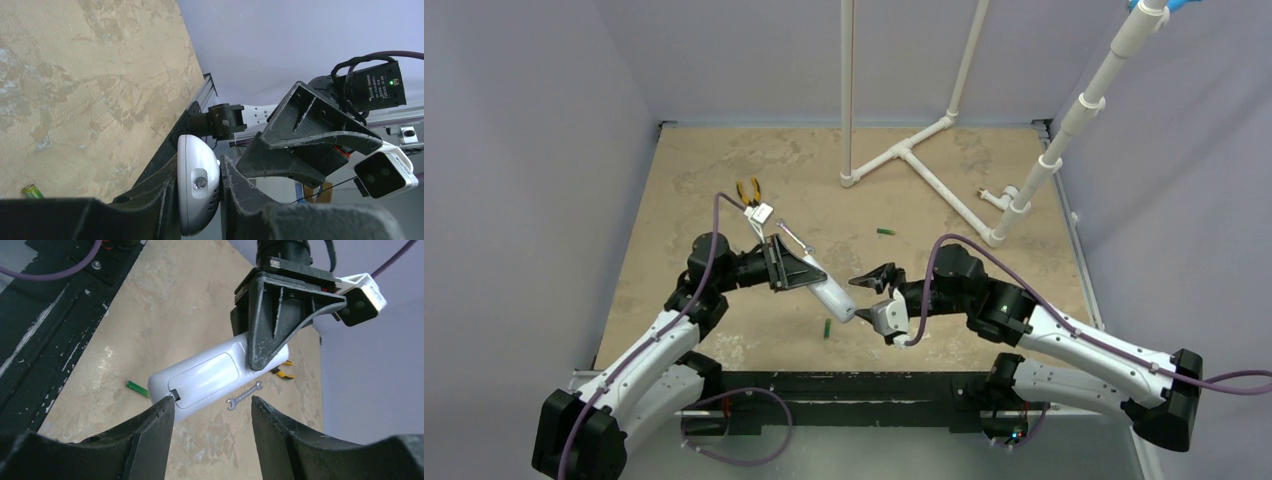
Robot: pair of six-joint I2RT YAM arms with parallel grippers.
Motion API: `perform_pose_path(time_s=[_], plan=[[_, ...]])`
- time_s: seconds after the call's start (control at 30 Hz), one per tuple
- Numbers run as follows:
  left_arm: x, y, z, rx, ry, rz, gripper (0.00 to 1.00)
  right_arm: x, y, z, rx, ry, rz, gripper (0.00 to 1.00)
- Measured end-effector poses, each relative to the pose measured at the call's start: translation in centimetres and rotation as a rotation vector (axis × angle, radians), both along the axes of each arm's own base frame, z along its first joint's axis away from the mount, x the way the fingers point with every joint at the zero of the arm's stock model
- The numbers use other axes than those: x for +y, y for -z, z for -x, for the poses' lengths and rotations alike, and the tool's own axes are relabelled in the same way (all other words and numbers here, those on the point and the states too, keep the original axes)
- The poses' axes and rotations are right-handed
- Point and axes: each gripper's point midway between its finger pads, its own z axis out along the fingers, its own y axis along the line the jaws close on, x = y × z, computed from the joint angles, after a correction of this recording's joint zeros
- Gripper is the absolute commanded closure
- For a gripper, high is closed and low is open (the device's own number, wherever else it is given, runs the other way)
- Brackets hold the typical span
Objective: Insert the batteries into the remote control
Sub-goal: Remove the battery cover from the remote control.
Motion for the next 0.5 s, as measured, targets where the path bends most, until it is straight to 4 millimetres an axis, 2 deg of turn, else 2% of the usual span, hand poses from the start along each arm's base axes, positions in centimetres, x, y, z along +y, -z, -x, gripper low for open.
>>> perform_pose_path(time_s=[0.2,0.5], plan=[[-0.2,0.1,-0.2,0.004,0.009,0.002,1.0,0.3,2.0,0.6,0.051,-0.036,0.057,0.46],[-0.4,0.2,-0.4,0.001,0.018,0.006,1.0,0.7,3.0,0.5,0.067,-0.045,0.085,0.47]])
